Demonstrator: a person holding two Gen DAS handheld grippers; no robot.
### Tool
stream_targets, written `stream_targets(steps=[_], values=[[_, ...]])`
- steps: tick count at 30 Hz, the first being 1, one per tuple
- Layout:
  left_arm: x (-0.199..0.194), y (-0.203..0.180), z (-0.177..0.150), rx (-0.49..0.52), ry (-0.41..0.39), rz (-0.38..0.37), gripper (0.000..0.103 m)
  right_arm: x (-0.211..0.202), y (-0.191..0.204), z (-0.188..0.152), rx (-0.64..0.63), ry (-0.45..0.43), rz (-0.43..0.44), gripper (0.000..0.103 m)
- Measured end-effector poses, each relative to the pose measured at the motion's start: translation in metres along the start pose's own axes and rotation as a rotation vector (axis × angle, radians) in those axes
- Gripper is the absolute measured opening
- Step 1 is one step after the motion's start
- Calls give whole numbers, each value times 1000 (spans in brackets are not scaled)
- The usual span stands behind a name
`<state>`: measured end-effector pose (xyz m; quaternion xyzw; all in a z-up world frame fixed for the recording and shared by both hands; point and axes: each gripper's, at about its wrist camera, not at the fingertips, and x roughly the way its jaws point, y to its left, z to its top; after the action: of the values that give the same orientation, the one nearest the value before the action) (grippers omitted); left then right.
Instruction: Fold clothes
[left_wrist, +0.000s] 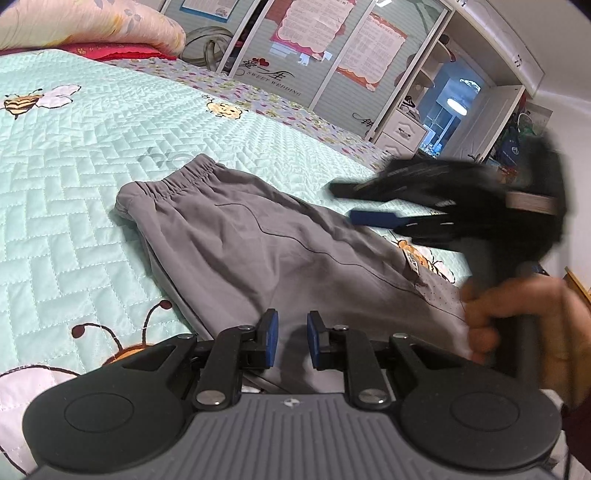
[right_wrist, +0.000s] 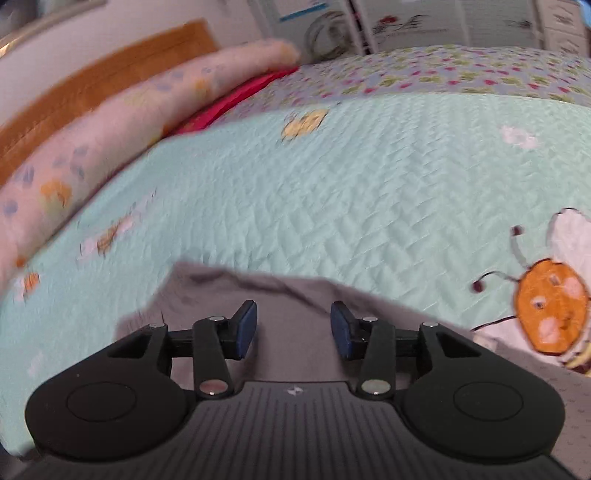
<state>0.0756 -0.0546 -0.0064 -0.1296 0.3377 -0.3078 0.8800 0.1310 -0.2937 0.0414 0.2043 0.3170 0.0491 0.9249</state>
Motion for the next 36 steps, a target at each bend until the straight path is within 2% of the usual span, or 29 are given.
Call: stream_targets(steps=[2,4,6,8,9,10,11,14,15,16,17,19,21,24,26,27,29,30,31,32,34,36], values=[[-1,0,0,-2,0,-1,19,-27,-5,-2,36,-56,33,45],[-3,-1,-1,-2,-1,-1,19,-51,-11,-8,40,-83,17,45],[-3,-2,-1,3,-2,1,19,-58,-21,-16,56,-60,-30,45],[-3,-2,-1,4,-2,2,19,-44,-39,-23,92,-9,-94,44],[-2,-2,0,5,-2,2,19,-36,-48,-25,108,-1,-110,34],[-2,-1,0,2,-3,0,19,-30,-56,-28,118,-8,-123,14],[-1,-1,0,-1,-2,-2,19,-29,-62,-28,148,-21,-120,9],[-1,-1,0,1,-3,-1,19,-41,-74,-26,261,-71,-74,15],[-1,-1,0,4,-4,0,19,-47,-74,-27,260,-79,-66,17],[-2,-1,0,7,-5,2,19,-51,-74,-29,239,-78,-73,24],[-2,-1,-1,7,-5,2,19,-51,-75,-31,208,-57,-101,27],[-2,-1,-1,8,-6,1,19,-52,-86,-33,227,-26,-108,26],[-1,-1,-1,8,-7,1,19,-68,-94,-36,300,-82,-85,28],[-1,0,-1,4,-8,-2,19,-104,-93,-41,313,-194,-88,30],[-1,-1,-1,9,-8,1,19,-119,-97,-47,311,-216,-119,35],[-1,-1,-1,13,-9,3,19,-119,-102,-48,310,-194,-152,37],[-1,-2,-1,19,-10,6,19,-104,-118,-49,310,-121,-229,36],[-1,-2,-1,21,-10,8,19,-98,-128,-50,313,-112,-246,22],[-1,-2,-1,22,-10,8,19,-96,-135,-51,321,-123,-256,20],[-1,-2,-1,22,-10,8,19,-100,-140,-50,342,-144,-264,20],[-1,-2,-1,24,-10,8,19,-116,-145,-50,406,-203,-242,27],[-1,-2,-1,27,-11,10,19,-135,-139,-58,408,-233,-216,28]])
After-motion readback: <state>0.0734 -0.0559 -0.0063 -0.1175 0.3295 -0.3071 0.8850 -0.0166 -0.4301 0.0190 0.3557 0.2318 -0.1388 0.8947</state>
